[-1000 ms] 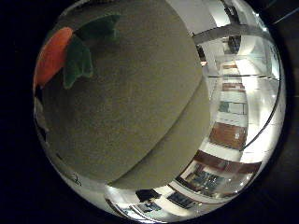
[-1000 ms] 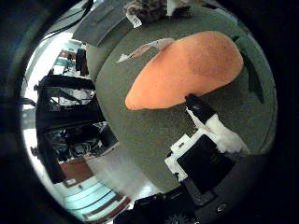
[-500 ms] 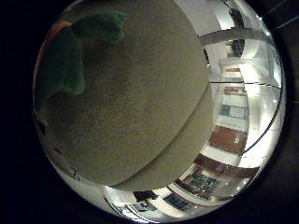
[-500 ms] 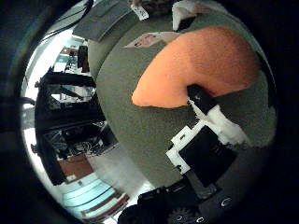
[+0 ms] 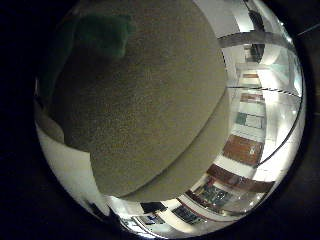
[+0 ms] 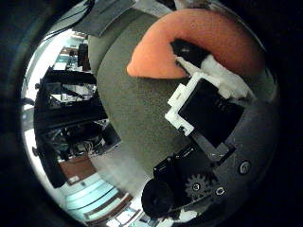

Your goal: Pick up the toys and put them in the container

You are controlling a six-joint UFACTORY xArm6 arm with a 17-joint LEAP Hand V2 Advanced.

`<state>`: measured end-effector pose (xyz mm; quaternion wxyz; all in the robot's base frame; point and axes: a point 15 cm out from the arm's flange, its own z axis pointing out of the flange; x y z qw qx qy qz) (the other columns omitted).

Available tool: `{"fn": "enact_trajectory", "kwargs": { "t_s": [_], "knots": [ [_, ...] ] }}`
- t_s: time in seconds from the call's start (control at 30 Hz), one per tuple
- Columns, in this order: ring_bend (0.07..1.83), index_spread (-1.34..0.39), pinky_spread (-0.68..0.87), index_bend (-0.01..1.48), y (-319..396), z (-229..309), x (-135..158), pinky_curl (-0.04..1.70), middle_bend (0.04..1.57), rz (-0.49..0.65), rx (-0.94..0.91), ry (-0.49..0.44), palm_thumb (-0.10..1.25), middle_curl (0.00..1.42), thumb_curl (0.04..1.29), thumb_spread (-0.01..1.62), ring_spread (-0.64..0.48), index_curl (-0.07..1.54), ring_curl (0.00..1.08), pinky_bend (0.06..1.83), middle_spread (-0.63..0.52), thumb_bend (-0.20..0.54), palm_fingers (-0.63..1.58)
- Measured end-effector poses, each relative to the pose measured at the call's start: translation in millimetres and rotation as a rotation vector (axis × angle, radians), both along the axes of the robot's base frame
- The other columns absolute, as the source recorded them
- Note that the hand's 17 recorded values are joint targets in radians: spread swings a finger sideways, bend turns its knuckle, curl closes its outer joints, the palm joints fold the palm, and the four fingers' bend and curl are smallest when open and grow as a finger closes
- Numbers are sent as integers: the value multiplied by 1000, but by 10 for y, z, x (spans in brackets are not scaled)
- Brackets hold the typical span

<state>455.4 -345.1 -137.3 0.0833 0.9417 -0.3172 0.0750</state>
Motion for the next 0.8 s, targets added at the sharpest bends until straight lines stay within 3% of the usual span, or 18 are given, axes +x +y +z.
{"fn": "enact_trajectory", "kwargs": {
  "t_s": [0.13, 0.37, 0.53, 0.8],
  "knots": [
    [1003, -368, -428, 693, -126, 115, -9, 191, 941, -17, -13, -10, 974, 623, 504, 985, -289, 646, 515, 966, -213, -18, 1281],
    [1259, -339, -292, 938, -358, 293, -68, 439, 1108, -45, -33, -30, 995, 794, 544, 1043, -273, 815, 673, 1429, -232, -11, 1079],
    [1318, -316, -218, 1045, -523, 465, -97, 548, 1166, -71, -48, -57, 1007, 916, 584, 1082, -284, 903, 774, 1558, -250, -10, 1031],
    [1312, -282, -174, 1097, -445, 869, -290, 624, 1184, -86, -54, -60, 1007, 992, 639, 1061, -291, 924, 866, 1570, -239, -14, 1038]
  ]
}}
